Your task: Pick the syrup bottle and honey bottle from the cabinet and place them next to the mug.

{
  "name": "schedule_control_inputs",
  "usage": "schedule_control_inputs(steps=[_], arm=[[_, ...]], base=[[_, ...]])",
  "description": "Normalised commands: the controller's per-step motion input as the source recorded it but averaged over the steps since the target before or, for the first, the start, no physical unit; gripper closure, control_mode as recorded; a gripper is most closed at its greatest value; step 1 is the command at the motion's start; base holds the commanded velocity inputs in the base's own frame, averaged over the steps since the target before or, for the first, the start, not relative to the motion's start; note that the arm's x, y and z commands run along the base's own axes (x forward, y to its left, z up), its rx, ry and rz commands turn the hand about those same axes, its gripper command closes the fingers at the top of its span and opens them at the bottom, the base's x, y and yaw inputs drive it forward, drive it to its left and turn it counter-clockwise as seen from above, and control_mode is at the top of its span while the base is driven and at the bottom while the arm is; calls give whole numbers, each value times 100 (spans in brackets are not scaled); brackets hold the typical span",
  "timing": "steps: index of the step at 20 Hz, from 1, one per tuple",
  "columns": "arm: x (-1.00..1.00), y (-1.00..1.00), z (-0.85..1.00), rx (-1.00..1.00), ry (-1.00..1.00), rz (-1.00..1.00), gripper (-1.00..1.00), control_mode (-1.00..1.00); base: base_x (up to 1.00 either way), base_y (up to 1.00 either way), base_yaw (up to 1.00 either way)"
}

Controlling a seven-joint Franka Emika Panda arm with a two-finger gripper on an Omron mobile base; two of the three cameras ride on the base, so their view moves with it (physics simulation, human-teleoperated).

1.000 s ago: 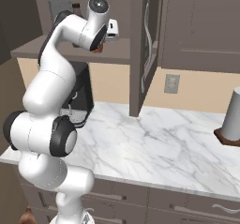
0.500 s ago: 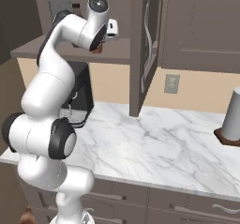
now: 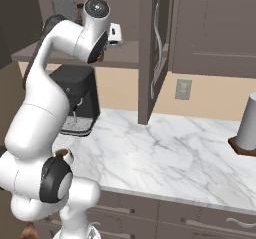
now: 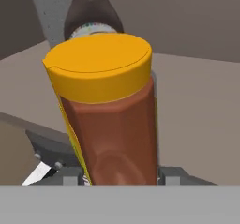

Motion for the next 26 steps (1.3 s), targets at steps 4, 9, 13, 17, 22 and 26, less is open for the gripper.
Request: schedule_control_inputs(steps=[4,9,13,17,22,26], arm=[[-63,12,-29,0,-6,0,100,-100],[-47,12,-73,0,-2,1,100,-100],[-35,21,-82,0,-8,5,100,-100],[-11,19,-100,-1,-2,3,100,-100],[1,19,-47,-1,4,10,100,-100],[15,2,-1,0,14,19,100,-100]], base=[[0,0,0],[0,0,0],[0,0,0],[0,0,0],[0,0,0],[0,0,0]])
